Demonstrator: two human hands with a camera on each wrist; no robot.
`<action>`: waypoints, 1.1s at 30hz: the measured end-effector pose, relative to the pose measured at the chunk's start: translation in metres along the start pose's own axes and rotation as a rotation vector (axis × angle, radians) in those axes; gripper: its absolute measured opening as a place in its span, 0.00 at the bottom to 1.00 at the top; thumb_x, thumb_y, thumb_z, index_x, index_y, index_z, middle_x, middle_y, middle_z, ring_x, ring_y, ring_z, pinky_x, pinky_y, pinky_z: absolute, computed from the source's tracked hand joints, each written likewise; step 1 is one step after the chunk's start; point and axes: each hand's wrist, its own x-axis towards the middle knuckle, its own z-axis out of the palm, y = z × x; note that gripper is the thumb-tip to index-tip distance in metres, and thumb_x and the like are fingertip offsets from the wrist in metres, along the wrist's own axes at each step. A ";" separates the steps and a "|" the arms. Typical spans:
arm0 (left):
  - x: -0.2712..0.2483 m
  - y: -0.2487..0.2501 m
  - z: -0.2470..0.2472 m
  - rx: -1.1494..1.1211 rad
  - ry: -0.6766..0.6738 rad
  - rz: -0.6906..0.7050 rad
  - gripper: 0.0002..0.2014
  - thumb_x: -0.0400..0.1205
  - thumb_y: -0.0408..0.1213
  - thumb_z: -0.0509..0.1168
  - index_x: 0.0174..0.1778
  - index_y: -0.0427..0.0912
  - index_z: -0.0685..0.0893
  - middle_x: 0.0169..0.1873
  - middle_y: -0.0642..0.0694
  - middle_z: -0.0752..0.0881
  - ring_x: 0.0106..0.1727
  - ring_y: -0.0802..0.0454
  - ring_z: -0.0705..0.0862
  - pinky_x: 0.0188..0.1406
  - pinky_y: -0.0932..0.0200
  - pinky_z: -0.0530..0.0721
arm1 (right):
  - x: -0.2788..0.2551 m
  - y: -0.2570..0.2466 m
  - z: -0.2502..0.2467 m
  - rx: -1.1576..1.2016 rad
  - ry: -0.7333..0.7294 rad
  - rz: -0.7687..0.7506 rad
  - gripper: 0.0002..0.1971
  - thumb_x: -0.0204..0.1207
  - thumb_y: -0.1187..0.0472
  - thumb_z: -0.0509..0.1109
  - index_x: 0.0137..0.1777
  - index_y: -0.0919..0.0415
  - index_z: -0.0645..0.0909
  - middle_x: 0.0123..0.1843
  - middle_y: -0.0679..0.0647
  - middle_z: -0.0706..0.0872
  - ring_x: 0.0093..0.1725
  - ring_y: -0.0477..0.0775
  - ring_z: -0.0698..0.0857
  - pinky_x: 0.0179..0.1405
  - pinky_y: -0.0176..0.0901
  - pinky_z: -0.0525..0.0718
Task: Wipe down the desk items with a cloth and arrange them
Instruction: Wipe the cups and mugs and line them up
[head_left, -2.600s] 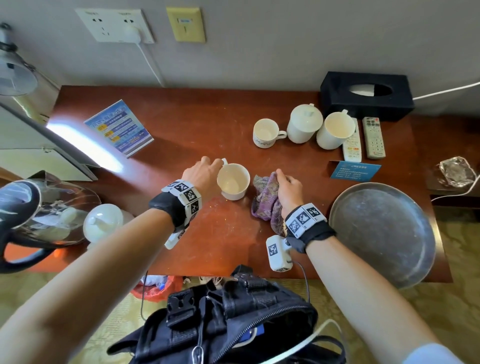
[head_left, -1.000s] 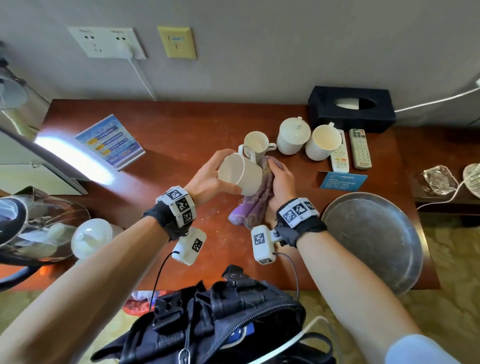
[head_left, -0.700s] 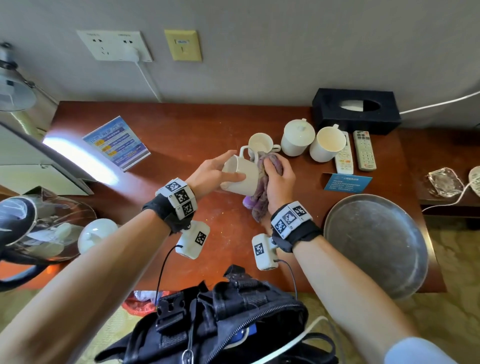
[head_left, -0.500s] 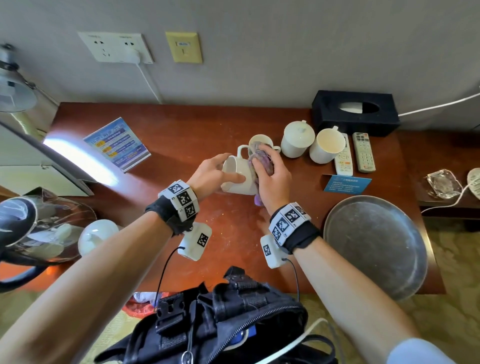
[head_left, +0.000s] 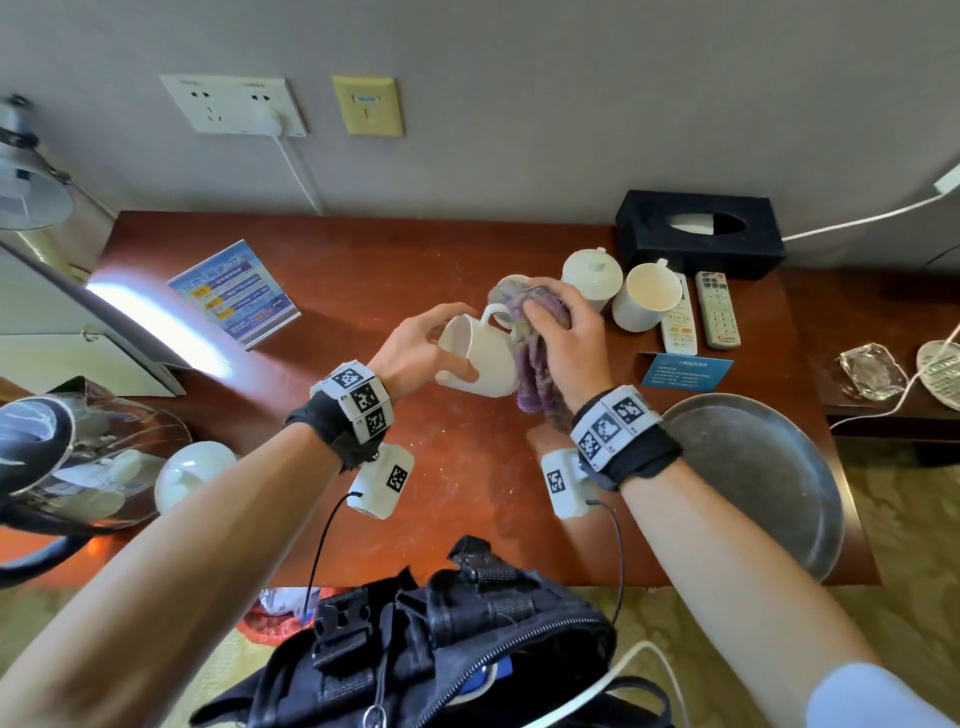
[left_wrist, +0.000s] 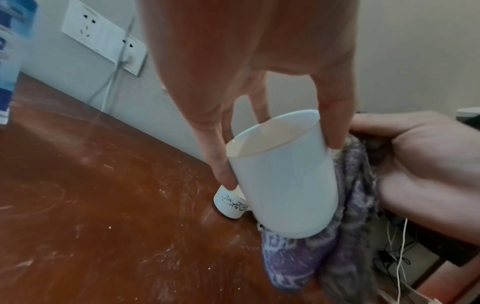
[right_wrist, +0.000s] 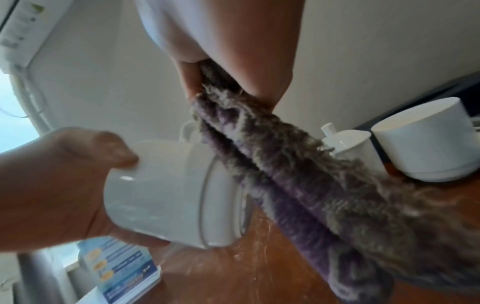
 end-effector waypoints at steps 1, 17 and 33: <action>0.000 0.000 0.001 0.010 -0.004 0.000 0.42 0.52 0.43 0.78 0.67 0.58 0.82 0.58 0.45 0.88 0.61 0.44 0.85 0.60 0.38 0.87 | -0.004 -0.001 0.005 -0.036 -0.025 -0.040 0.11 0.82 0.61 0.70 0.63 0.52 0.83 0.59 0.45 0.86 0.59 0.38 0.85 0.58 0.31 0.82; -0.001 -0.012 0.025 -0.088 0.083 -0.044 0.38 0.51 0.46 0.80 0.62 0.60 0.86 0.52 0.43 0.90 0.56 0.41 0.88 0.53 0.38 0.91 | -0.051 0.042 0.010 -0.093 0.095 0.035 0.18 0.85 0.60 0.66 0.74 0.55 0.76 0.67 0.46 0.83 0.68 0.43 0.80 0.67 0.31 0.78; 0.003 -0.009 0.039 0.008 0.044 0.040 0.44 0.53 0.48 0.80 0.70 0.58 0.83 0.57 0.50 0.88 0.60 0.48 0.85 0.57 0.49 0.87 | -0.014 0.040 -0.007 0.404 0.205 0.529 0.08 0.86 0.61 0.64 0.60 0.56 0.83 0.53 0.58 0.89 0.51 0.57 0.88 0.46 0.47 0.87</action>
